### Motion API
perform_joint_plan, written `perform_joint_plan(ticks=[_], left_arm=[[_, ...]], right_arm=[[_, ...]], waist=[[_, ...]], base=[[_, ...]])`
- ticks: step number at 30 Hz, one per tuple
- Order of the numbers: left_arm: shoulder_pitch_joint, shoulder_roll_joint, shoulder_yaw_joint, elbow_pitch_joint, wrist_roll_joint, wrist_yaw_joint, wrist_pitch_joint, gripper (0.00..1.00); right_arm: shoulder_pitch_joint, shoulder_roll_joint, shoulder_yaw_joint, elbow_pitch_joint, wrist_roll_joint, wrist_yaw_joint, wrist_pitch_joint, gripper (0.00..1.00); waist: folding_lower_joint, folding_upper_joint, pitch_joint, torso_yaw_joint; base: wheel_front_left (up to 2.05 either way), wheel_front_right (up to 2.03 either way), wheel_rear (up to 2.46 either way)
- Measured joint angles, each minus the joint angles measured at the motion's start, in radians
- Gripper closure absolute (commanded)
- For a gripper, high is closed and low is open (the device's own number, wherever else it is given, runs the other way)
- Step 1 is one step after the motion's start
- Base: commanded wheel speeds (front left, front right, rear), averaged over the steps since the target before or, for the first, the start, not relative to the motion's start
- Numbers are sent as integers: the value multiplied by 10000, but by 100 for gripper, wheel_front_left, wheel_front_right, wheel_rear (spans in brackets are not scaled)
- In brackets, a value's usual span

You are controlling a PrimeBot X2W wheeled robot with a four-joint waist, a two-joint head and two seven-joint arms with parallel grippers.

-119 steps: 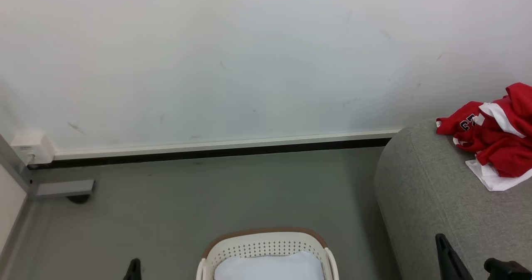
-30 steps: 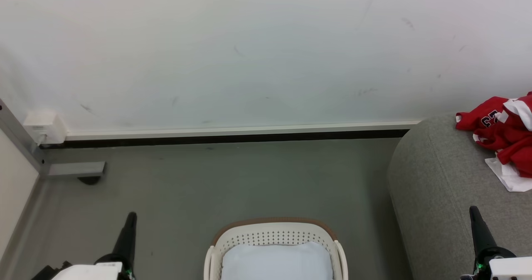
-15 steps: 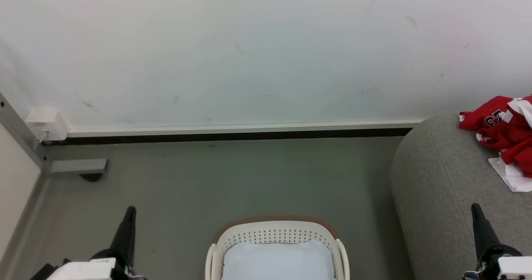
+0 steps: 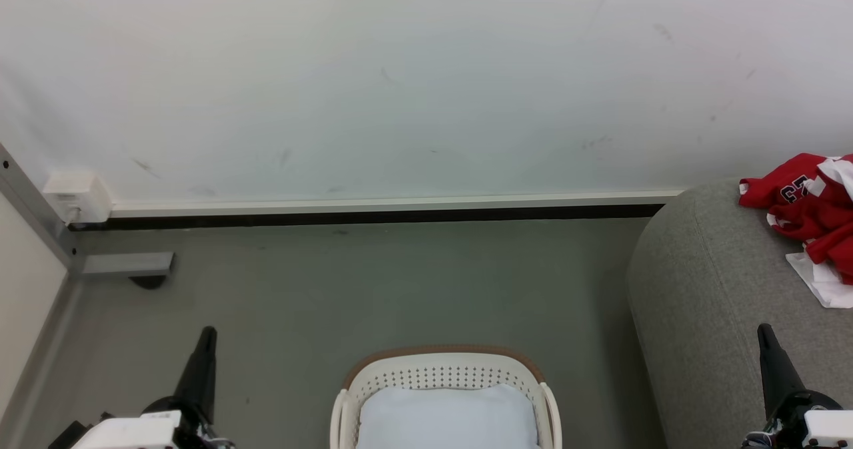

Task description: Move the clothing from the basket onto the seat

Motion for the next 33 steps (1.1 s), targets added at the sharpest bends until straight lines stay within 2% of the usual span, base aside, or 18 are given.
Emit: perform_joint_plan(ticks=[33], left_arm=[[-2,-2,0,-2,0,-12,0,100]], right_arm=[[-5,0,0,-4,0,0,0,100]], waist=[[0,0,0,-1]], base=[[0,0,0]])
